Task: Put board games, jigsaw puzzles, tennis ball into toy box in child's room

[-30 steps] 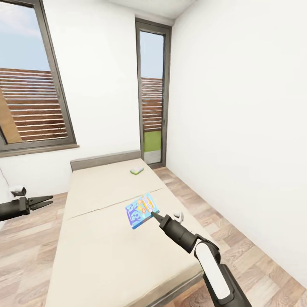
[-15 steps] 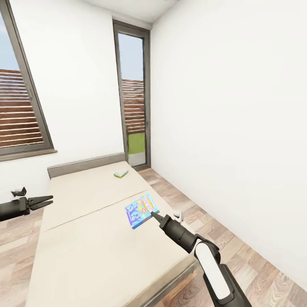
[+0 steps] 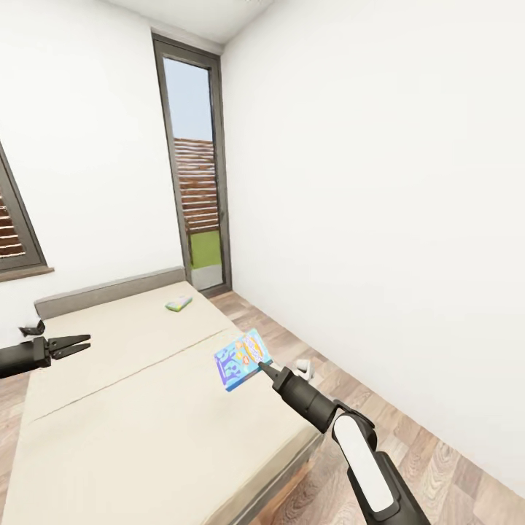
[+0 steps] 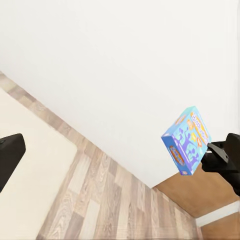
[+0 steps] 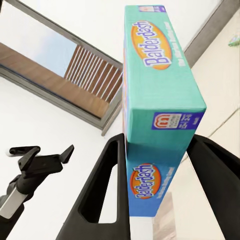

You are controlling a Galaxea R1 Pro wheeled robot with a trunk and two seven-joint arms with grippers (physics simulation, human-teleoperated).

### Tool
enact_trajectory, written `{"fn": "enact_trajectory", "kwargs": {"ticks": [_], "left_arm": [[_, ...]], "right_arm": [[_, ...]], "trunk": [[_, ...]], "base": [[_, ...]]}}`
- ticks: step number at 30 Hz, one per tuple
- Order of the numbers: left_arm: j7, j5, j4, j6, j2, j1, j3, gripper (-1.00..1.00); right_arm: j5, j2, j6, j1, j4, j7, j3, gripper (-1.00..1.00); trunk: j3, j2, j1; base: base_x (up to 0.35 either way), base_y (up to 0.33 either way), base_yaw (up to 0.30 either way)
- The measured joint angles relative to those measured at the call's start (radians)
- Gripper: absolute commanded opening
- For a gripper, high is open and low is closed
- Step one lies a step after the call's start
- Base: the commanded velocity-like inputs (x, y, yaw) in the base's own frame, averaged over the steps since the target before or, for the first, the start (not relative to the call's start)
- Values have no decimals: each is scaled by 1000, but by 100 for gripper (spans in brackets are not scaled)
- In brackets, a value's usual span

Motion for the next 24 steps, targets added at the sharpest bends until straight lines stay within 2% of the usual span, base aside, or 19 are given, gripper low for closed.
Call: {"fn": "enact_trajectory", "kwargs": {"ticks": [24], "left_arm": [[0, 0, 0, 0, -3, 0, 0, 100]], "right_arm": [[-6, -8, 1, -1, 1, 0, -3, -100]], "trunk": [[20, 0, 0]], "base": [[0, 0, -267]]}}
